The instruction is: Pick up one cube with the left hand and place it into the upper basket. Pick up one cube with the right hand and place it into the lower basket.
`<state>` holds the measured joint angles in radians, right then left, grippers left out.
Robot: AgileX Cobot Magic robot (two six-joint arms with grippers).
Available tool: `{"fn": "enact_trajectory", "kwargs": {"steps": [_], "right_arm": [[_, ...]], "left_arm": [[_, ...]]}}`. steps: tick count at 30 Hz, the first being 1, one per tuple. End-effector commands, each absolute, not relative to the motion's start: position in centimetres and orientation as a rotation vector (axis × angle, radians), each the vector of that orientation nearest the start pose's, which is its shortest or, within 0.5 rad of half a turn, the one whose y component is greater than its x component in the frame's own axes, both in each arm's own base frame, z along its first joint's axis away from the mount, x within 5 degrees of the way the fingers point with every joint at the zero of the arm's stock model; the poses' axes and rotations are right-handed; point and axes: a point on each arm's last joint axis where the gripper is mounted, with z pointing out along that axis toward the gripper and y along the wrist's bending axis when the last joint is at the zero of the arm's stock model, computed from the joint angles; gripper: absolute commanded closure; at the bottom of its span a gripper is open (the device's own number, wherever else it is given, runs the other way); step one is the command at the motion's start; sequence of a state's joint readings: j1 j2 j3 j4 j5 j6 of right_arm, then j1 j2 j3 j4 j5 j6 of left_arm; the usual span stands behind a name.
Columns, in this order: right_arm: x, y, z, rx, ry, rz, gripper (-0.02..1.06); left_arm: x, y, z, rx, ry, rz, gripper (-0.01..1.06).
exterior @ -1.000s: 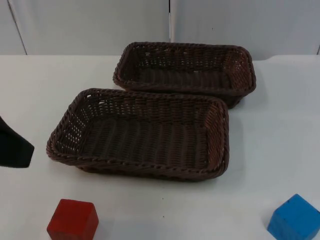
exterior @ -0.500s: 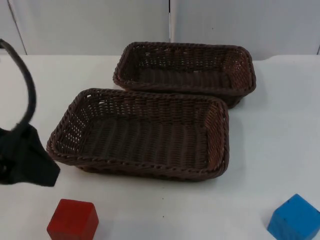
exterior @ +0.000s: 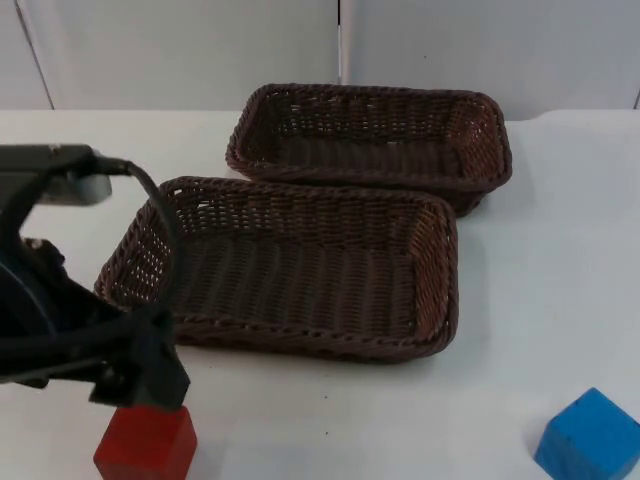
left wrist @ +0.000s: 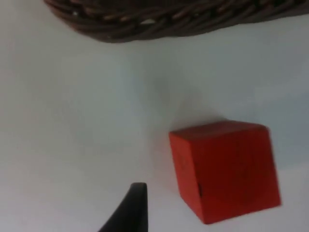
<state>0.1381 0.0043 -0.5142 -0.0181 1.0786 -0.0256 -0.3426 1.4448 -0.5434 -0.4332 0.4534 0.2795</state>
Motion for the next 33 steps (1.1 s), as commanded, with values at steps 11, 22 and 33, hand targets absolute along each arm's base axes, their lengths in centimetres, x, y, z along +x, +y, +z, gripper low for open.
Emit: {"fn": "enact_trajectory", "kwargs": {"steps": [11, 22, 33], "right_arm": [[-0.7, -0.2, 28.0, -0.176, 2.040, 0.046, 0.27], [-0.7, -0.2, 28.0, -0.176, 2.040, 0.046, 0.27], [-0.7, -0.2, 28.0, -0.176, 2.040, 0.046, 0.27]], "left_arm": [[21.9, -9.2, 11.6, 0.268, 2.863, -0.283, 0.00], [22.6, -9.2, 9.5, 0.151, 2.875, -0.258, 0.00], [22.7, -9.1, 8.5, 0.151, 2.885, -0.233, 0.00]]}}
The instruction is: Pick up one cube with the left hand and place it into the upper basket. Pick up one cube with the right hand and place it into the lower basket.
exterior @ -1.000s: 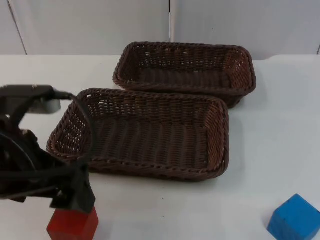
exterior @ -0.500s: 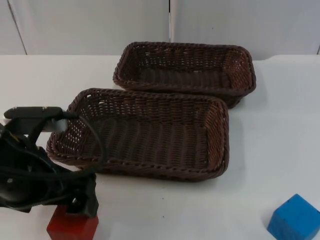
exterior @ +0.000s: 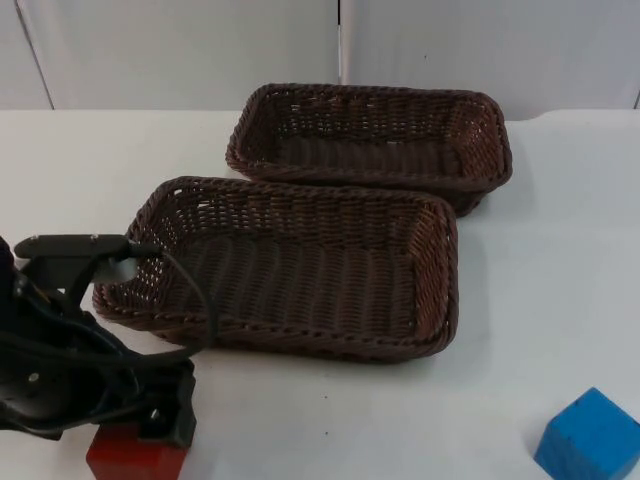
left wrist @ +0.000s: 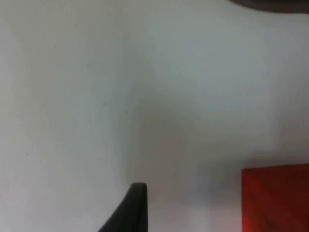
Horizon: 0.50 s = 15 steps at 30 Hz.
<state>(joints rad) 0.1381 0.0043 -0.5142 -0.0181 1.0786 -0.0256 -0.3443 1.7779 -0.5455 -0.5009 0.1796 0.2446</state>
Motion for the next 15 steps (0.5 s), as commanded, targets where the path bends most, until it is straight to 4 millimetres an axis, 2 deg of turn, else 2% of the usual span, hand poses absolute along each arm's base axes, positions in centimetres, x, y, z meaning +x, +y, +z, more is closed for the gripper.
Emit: {"fn": "enact_trajectory", "kwargs": {"steps": [1, 5, 9, 11, 13, 14, 15], "right_arm": [[-0.71, -0.23, 27.99, -0.176, 2.040, 0.046, 0.27], [-0.71, -0.23, 27.99, -0.176, 2.040, 0.046, 0.27], [-0.71, -0.23, 27.99, -0.176, 2.040, 0.046, 0.27], [-0.71, -0.23, 27.99, -0.176, 2.040, 0.046, 0.27], [-0.71, -0.23, 27.99, -0.176, 2.040, 0.046, 0.27], [-0.71, -0.23, 27.99, -0.176, 2.040, 0.046, 0.27], [-0.71, -0.23, 27.99, -0.176, 2.040, 0.046, 0.27]], "left_arm": [[22.75, -9.07, 8.47, 0.150, 2.882, -0.232, 0.00], [22.81, -9.06, 8.48, 0.149, 2.876, -0.229, 0.00], [22.78, -9.06, 8.48, 0.150, 2.880, -0.231, 0.05], [22.75, -9.07, 8.47, 0.150, 2.882, -0.232, 0.16], [22.75, -9.09, 8.47, 0.128, 2.884, -0.238, 0.31], [22.75, -9.09, 8.47, 0.128, 2.884, -0.238, 0.31], [22.75, -9.12, 8.48, 0.099, 2.886, -0.247, 0.40]]}}
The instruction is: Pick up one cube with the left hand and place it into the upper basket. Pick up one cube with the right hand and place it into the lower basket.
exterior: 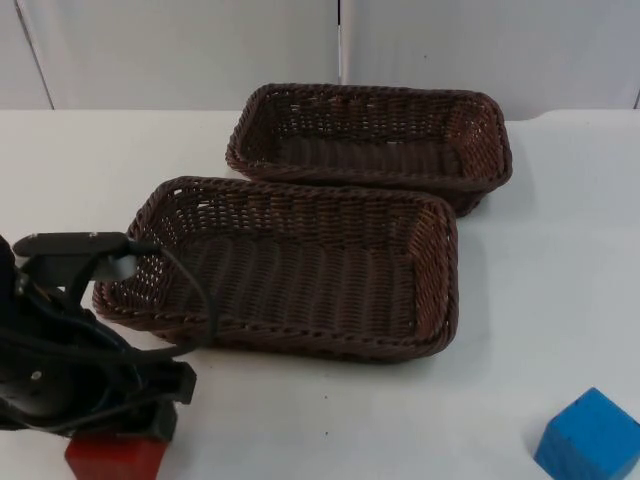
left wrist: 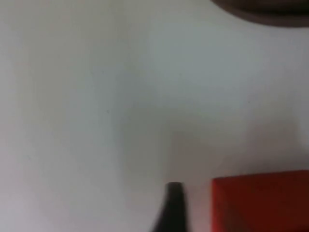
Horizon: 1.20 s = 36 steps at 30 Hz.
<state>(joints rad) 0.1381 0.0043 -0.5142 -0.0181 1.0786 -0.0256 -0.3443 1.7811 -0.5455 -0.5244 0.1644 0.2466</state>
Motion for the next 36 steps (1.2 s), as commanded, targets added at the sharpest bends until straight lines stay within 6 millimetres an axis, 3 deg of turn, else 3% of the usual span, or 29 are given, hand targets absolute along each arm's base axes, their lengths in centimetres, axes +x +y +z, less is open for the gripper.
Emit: {"fn": "enact_trajectory", "kwargs": {"steps": [1, 3, 5, 6, 7, 17, 27, 36], "right_arm": [[-0.7, -0.2, 28.0, -0.176, 2.040, 0.046, 0.27], [-0.7, -0.2, 28.0, -0.176, 2.040, 0.046, 0.27], [-0.7, -0.2, 28.0, -0.176, 2.040, 0.044, 0.27], [-0.7, -0.2, 28.0, -0.176, 2.040, 0.044, 0.27], [-0.7, -0.3, 28.0, -0.175, 2.040, 0.041, 0.27], [-0.7, -0.3, 28.0, -0.175, 2.040, 0.038, 0.27], [-0.7, -0.3, 28.0, -0.175, 2.040, 0.038, 0.27], [-0.7, -0.3, 28.0, -0.175, 2.040, 0.038, 0.27]], "left_arm": [[22.7, -9.2, 8.5, 0.082, 2.893, -0.255, 0.48], [22.6, -9.2, 8.5, 0.075, 2.899, -0.260, 0.77], [22.6, -9.2, 8.6, 0.076, 2.896, -0.262, 0.95], [22.6, -9.2, 8.6, 0.076, 2.896, -0.262, 0.95], [22.6, -9.2, 8.7, 0.078, 2.898, -0.267, 1.05], [21.9, -9.5, 12.0, 0.121, 2.860, -0.362, 1.05], [20.7, -9.2, 19.1, 0.150, 2.575, -0.464, 1.05], [19.8, -8.7, 22.3, 0.181, 2.408, -0.474, 1.05]]}}
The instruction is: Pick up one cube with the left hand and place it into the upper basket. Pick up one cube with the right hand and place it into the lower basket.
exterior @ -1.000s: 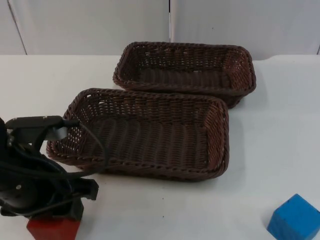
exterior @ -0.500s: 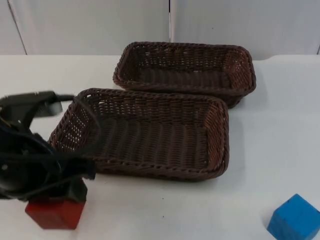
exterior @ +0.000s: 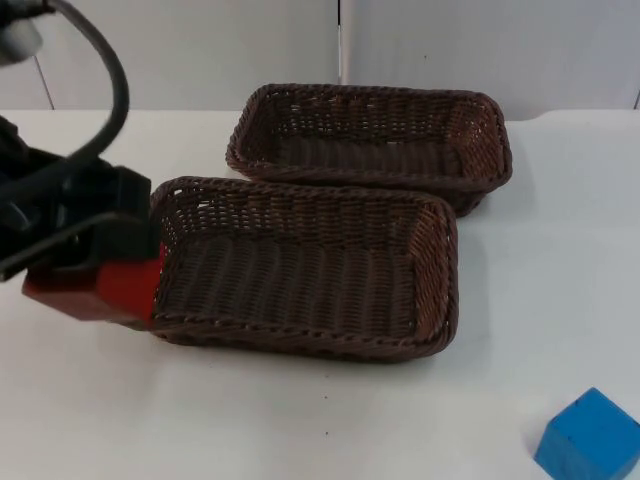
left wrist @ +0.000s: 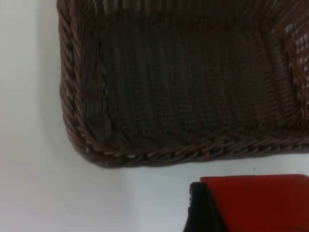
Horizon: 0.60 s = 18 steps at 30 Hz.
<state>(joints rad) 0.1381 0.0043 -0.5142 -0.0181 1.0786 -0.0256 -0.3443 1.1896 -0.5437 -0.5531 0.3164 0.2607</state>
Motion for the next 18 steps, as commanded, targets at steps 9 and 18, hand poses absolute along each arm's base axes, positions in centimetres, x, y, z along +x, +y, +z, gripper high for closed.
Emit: {"fn": "enact_trajectory", "kwargs": {"steps": [9, 18], "right_arm": [[-0.71, -0.28, 27.99, -0.175, 2.040, 0.038, 0.27], [-0.71, -0.28, 27.99, -0.175, 2.040, 0.038, 0.27]], "left_arm": [[19.92, -8.67, 22.40, 0.183, 2.387, -0.462, 1.05], [19.94, -8.67, 22.41, 0.182, 2.385, -0.461, 1.05]]}}
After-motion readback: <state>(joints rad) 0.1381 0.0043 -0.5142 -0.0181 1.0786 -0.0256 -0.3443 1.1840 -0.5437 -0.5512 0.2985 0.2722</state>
